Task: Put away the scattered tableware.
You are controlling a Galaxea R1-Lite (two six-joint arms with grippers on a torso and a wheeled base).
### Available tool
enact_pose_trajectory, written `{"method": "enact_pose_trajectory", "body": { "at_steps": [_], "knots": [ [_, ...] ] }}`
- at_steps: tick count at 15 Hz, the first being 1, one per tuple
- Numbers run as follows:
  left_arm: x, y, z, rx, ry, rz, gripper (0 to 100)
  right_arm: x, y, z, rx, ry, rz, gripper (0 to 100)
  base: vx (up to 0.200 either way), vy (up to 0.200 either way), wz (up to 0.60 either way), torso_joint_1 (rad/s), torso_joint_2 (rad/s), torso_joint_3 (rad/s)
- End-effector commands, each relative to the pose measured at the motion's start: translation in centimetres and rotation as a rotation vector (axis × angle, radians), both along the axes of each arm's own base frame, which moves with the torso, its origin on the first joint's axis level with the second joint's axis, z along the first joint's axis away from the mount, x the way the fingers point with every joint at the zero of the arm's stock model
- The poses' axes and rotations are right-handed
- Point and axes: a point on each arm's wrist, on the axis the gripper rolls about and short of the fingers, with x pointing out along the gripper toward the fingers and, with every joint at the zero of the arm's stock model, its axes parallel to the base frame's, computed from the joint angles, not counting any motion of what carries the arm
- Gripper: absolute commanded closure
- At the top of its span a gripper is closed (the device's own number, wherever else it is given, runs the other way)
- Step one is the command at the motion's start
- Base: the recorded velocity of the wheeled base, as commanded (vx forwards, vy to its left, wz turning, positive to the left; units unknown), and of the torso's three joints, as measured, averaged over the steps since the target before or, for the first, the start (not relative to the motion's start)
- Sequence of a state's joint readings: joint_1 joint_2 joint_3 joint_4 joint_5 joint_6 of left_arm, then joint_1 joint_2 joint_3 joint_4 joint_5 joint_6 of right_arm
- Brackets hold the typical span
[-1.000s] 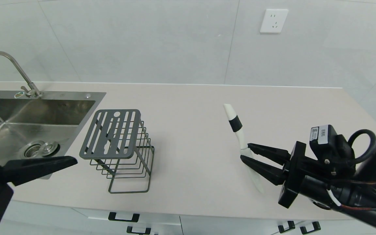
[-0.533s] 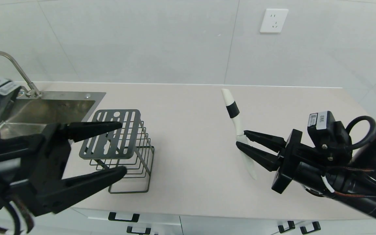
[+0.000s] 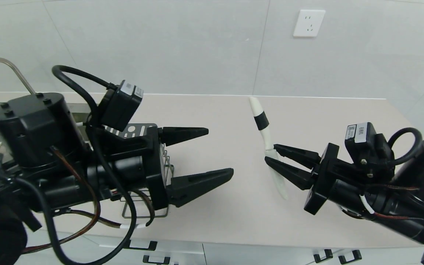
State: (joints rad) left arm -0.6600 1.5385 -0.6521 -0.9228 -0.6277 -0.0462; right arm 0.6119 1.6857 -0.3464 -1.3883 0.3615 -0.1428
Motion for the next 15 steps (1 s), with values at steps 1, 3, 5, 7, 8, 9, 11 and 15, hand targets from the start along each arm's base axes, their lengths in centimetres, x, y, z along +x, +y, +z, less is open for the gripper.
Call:
{"method": "enact_pose_trajectory", "body": {
  "at_steps": [1,3,5,7,8,9,11,15],
  "knots": [
    [1.1,-1.0,-0.9,0.013,0.019,-0.002,0,-0.2,0.2,-0.1,-0.001,0.001,0.013,100,0.000,0.000,0.00,0.000,0.00,0.000],
    [1.8,-1.6,-1.3,0.010,0.013,-0.002,0,-0.5,0.7,0.0,0.002,-0.003,0.034,100,0.000,0.000,0.00,0.000,0.00,0.000],
    [2.1,-2.6,-1.2,-0.006,-0.005,-0.021,0,-0.6,0.8,0.1,0.006,-0.004,0.042,100,0.000,0.000,0.00,0.000,0.00,0.000],
    [2.6,-4.1,-1.1,-0.022,-0.022,-0.049,0,-0.6,0.8,0.1,0.007,-0.005,0.042,100,0.000,0.000,0.00,0.000,0.00,0.000],
    [2.7,-4.7,-0.9,-0.029,-0.027,-0.053,0,-0.7,0.8,0.1,0.006,-0.004,0.042,100,0.000,0.000,0.00,0.000,0.00,0.000],
    [2.7,-5.2,-0.8,-0.035,-0.028,-0.054,0,-0.7,0.8,0.2,0.008,-0.006,0.045,100,0.000,0.000,0.00,0.000,0.00,0.000],
    [3.0,-6.1,-0.4,-0.068,-0.025,-0.048,0,-0.8,0.8,0.2,0.010,-0.009,0.047,100,0.000,0.000,0.00,0.000,0.00,0.000],
    [4.1,-7.1,-0.1,-0.092,-0.047,-0.018,0,-1.1,1.2,0.4,0.022,-0.022,0.067,100,0.000,0.000,0.00,0.000,0.00,0.000]
  ]
}}
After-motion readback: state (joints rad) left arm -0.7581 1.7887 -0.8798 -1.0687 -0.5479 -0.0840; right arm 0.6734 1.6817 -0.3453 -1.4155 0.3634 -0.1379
